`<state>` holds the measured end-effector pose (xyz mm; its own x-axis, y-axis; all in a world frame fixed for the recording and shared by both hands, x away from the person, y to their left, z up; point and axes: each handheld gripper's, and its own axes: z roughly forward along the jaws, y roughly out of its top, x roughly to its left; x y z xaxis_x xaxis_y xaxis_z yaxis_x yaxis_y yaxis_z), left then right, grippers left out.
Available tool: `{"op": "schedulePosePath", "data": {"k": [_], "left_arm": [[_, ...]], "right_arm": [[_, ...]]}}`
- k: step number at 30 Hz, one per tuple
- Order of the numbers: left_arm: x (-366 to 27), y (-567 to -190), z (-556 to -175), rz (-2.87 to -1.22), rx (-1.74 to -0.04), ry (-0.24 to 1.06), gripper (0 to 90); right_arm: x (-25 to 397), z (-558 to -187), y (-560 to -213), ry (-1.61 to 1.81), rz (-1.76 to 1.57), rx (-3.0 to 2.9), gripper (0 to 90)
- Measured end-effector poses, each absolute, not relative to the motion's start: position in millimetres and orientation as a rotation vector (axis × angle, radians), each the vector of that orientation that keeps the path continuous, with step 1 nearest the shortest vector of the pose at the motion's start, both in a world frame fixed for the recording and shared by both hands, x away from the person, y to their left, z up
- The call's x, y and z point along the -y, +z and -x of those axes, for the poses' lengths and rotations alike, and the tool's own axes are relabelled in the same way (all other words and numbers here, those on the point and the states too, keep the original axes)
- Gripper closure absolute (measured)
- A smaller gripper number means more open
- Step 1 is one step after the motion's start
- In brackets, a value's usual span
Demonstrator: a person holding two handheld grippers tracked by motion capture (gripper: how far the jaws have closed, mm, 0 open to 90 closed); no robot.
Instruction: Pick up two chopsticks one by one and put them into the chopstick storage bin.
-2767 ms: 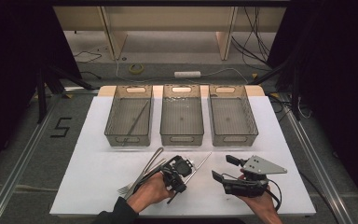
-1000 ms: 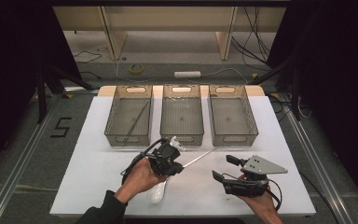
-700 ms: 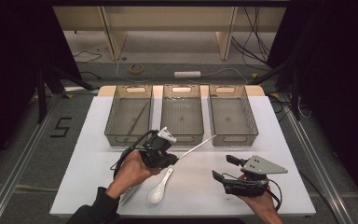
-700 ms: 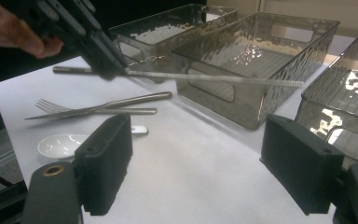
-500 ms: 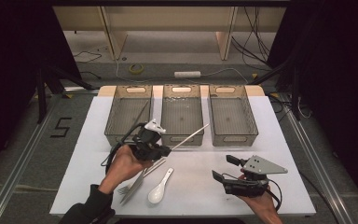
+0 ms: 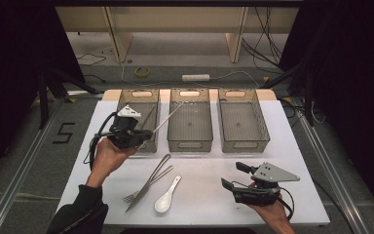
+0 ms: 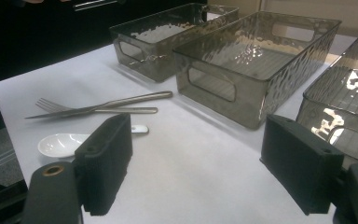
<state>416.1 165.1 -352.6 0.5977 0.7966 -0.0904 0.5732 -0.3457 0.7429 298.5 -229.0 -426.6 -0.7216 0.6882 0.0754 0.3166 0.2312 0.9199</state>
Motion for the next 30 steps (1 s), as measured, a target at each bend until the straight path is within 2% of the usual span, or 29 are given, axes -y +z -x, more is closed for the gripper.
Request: {"op": "schedulePosePath", "data": {"k": [8,15,30], "left_arm": [[-195.4,-361.0,-439.8,-1.963,-1.203,0.405,84.5],[-212.0,-380.2,-458.5,-1.956,-1.286,0.451,84.5],[-234.3,-399.3,-482.7,-1.915,-1.366,0.469,84.5]], "right_arm": [[228.6,-298.8,-427.2,1.484,-0.931,-2.167,25.5],[227.8,-298.5,-427.6,1.487,-0.931,-2.17,25.6],[228.3,-299.4,-429.2,1.482,-0.936,-2.176,25.6]]}}
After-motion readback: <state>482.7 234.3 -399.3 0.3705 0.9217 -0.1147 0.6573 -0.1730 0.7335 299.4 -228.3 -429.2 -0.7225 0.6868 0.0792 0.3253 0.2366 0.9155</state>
